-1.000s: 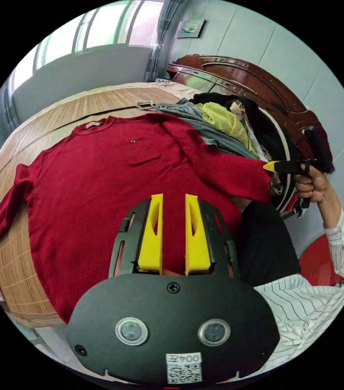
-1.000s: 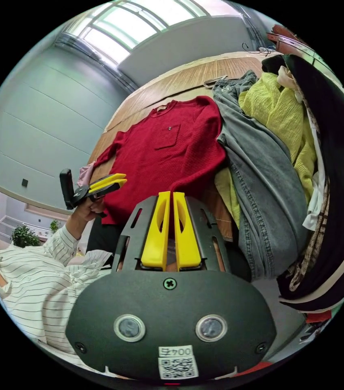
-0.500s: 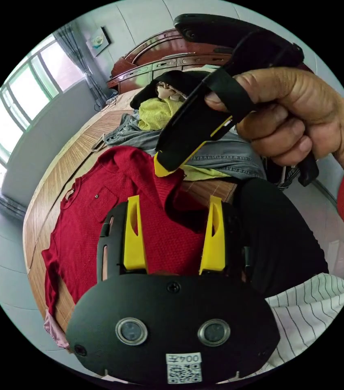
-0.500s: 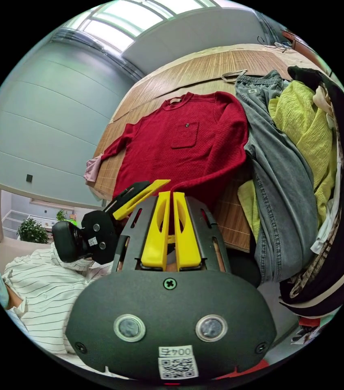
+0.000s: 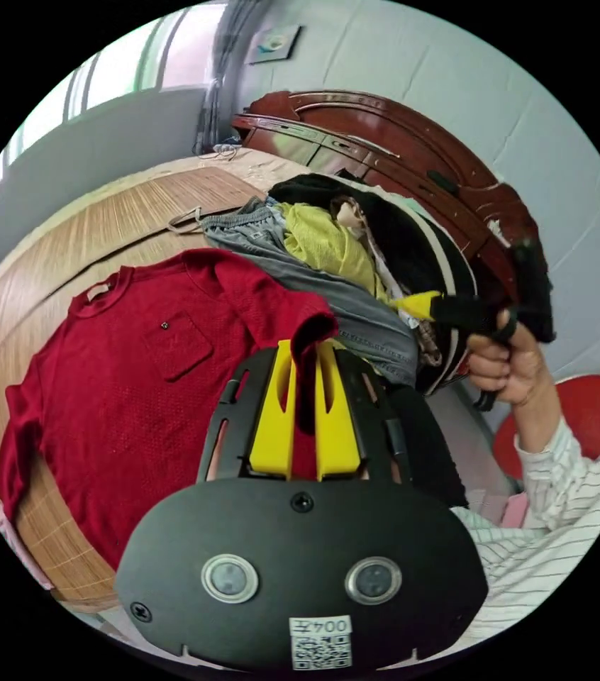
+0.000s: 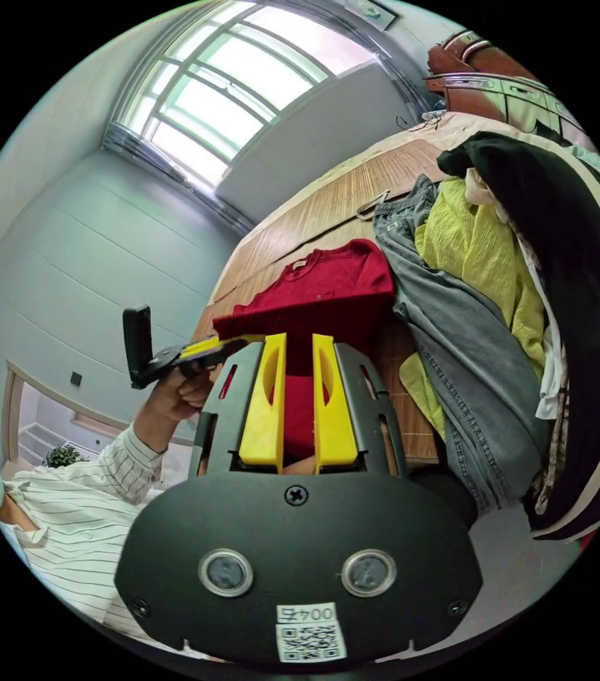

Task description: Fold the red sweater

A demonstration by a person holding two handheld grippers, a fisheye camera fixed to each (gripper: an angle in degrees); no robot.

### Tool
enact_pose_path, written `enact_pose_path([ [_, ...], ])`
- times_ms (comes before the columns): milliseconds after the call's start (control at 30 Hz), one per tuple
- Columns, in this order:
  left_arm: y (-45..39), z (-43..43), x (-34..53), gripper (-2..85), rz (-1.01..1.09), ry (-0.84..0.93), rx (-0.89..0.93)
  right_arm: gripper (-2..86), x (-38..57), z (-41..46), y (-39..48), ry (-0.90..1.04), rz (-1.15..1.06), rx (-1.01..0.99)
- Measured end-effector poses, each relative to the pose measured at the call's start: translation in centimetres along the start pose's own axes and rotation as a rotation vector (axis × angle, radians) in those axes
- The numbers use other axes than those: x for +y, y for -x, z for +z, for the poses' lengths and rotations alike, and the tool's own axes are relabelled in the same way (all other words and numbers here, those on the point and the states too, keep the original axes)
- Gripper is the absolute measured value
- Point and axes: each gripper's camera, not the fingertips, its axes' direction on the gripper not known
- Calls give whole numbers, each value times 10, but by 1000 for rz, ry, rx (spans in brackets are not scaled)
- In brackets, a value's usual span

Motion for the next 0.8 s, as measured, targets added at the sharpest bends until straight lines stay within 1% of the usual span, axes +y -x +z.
enact_pose_path([
  [67, 39, -25, -20, 45, -75, -2, 101, 79, 6, 17, -8, 35, 8, -25],
  [100, 60, -41, -31, 47, -100, -14, 118, 79, 9, 29, -11, 58, 12, -35],
  [300, 123, -105, -76, 51, -108, 19, 48, 71, 6, 79, -10, 138, 56, -54],
  [467, 176, -145, -97, 53, -112, 59, 44, 73, -16, 105, 15, 188, -2, -15],
  [667, 262, -184, -101, 55, -183, 42, 109, 99, -44, 156, 52, 241, -123, 38],
  [800, 315, -206, -95, 54, -225, 6, 113, 93, -63, 203, 48, 210, -40, -22],
])
